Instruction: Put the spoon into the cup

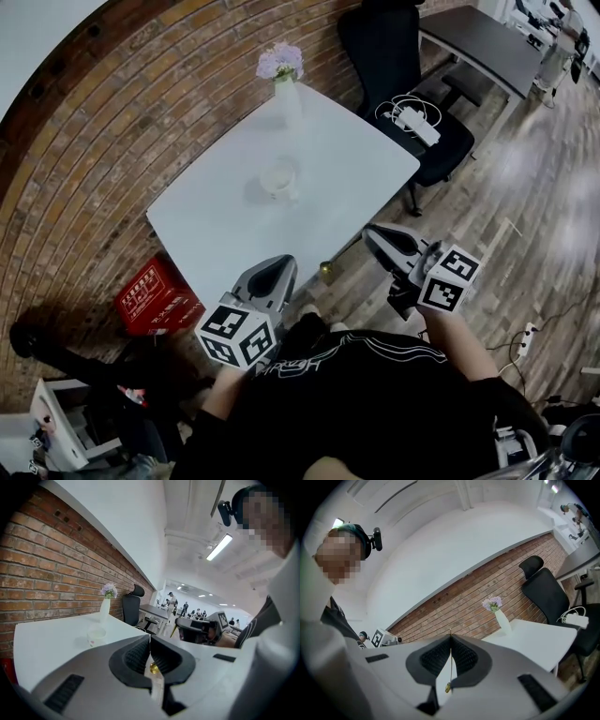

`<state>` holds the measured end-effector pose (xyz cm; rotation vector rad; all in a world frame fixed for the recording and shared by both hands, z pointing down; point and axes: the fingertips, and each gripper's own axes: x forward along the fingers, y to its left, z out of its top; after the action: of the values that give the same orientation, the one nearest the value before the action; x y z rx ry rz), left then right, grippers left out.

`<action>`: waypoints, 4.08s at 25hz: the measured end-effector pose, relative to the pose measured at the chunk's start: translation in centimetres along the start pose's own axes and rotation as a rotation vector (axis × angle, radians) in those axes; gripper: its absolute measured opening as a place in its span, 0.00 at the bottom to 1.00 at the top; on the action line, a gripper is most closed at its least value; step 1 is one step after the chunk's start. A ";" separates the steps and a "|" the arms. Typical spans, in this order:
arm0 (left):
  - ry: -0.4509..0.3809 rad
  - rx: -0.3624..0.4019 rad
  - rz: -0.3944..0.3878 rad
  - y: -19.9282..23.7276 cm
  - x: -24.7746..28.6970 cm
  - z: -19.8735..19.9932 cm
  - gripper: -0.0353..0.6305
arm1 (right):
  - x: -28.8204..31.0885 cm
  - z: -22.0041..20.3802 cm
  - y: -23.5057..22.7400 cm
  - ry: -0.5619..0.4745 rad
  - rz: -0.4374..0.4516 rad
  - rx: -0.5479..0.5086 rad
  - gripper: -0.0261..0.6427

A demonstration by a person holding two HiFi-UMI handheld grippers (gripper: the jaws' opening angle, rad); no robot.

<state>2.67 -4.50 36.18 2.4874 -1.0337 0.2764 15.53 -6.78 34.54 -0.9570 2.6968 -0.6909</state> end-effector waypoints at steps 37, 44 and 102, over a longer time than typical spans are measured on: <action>0.078 -0.208 0.084 21.8 7.3 0.9 0.06 | 23.8 2.3 -11.7 0.075 -0.010 -0.028 0.04; 0.089 -0.249 0.131 24.8 8.0 -0.4 0.06 | 26.4 1.5 -14.7 0.090 -0.028 -0.024 0.04; 0.110 -0.357 0.215 27.9 7.4 -4.5 0.06 | 25.7 -4.9 -21.7 0.071 -0.193 0.064 0.24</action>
<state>-12.03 -24.62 51.42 2.0262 -1.1901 0.2635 5.89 -36.10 48.69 -1.2093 2.6473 -0.8573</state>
